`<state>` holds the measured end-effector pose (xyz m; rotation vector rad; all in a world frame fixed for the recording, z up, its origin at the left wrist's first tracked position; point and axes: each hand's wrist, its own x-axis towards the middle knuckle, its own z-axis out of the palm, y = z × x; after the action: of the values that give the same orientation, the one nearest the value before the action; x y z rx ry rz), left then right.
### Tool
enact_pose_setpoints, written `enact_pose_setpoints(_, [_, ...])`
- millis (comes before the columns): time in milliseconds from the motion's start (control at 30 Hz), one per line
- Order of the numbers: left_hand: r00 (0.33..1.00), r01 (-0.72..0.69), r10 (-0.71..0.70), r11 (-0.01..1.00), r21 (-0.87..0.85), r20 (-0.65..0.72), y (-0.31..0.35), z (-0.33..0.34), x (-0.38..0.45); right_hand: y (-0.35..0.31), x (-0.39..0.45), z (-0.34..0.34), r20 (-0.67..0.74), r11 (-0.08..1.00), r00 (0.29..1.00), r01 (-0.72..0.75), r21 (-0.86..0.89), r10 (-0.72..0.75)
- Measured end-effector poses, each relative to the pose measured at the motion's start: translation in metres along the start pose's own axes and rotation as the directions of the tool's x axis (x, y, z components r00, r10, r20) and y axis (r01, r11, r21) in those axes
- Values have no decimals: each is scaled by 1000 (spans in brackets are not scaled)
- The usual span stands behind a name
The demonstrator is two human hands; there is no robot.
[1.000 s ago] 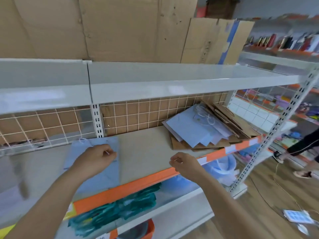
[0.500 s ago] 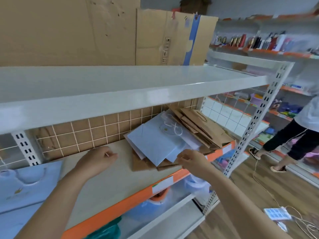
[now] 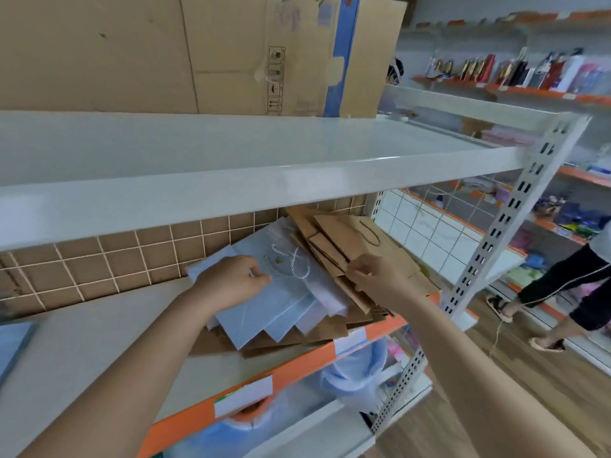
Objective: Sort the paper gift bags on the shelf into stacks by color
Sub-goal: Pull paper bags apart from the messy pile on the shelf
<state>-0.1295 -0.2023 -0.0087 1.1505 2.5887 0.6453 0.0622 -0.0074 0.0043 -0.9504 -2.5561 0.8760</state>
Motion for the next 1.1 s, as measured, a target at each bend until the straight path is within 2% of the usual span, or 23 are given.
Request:
enact_pose_setpoints(167, [995, 49, -53, 998, -48, -80, 54, 33, 14, 56, 39, -22, -22, 996, 999, -38, -85, 36])
enact_pose_setpoints(267, [976, 55, -67, 996, -66, -207, 94, 50, 31, 101, 71, -33, 9, 992, 993, -116, -59, 116])
enact_pose_setpoints(367, [961, 106, -92, 994, 40, -259, 128, 63, 56, 140, 100, -37, 96, 981, 979, -171, -90, 179])
enact_pose_setpoints(433, [969, 152, -116, 976, 157, -217, 140, 71, 70, 153, 110, -34, 198, 971, 951, -230, -60, 238])
enact_pose_setpoints(533, [961, 252, -203, 924, 287, -188, 150, 82, 86, 165, 123, -30, 282, 967, 929, -199, -161, 238])
enact_pose_setpoints(633, [941, 333, -267, 837, 433, -208, 160, 88, 95, 171, 132, -31, 289, 971, 927, -232, -52, 237])
enact_pose_setpoints(700, [926, 373, -299, 818, 438, -229, 170, 91, 101, 173, 138, -30, 291, 952, 914, -304, 37, 281])
enact_pose_setpoints(800, [897, 436, -376, 841, 320, -234, 180, 93, 110, 170, 144, -27, 302, 887, 877, -433, 162, 373])
enact_pose_setpoints(900, [887, 458, -439, 877, 147, -141, 180, 94, 110, 170, 150, -24, 333, 831, 835, -517, 205, 438])
enact_pose_setpoints(1000, [903, 411, -425, 897, -163, -61, 173, 91, 107, 172, 152, -26, 322, 780, 832, -544, 311, 452])
enact_pose_setpoints(1067, [917, 349, -396, 843, -408, -34, 168, 86, 104, 176, 155, -28, 309, 737, 825, -562, 374, 473])
enact_pose_setpoints(1100, [917, 324, -397, 784, -529, -27, 166, 83, 103, 176, 154, -29, 324, 718, 814, -579, 386, 482])
